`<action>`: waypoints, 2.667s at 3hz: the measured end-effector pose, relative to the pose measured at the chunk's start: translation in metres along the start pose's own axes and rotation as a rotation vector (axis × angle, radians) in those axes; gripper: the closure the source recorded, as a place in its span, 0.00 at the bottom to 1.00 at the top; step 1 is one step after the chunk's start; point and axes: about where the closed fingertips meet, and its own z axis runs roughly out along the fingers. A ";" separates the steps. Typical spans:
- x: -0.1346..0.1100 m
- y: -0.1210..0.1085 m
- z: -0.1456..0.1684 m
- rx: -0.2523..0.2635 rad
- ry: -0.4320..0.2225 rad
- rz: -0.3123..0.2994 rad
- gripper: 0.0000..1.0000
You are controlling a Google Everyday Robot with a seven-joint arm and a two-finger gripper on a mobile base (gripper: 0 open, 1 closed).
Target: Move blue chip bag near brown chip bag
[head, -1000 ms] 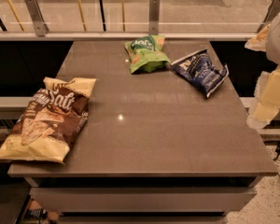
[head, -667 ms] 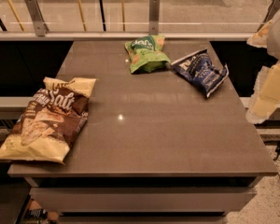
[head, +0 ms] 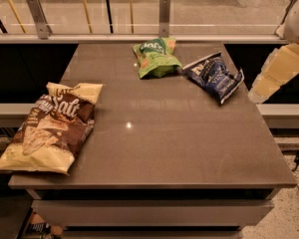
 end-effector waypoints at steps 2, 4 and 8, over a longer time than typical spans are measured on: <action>0.001 -0.045 0.021 0.090 0.089 0.267 0.00; -0.010 -0.076 0.056 0.146 0.239 0.447 0.00; -0.026 -0.098 0.131 0.071 0.072 0.435 0.00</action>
Offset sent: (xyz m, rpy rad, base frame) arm 0.0683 -0.0346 -0.0116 -0.0534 0.0523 -0.4964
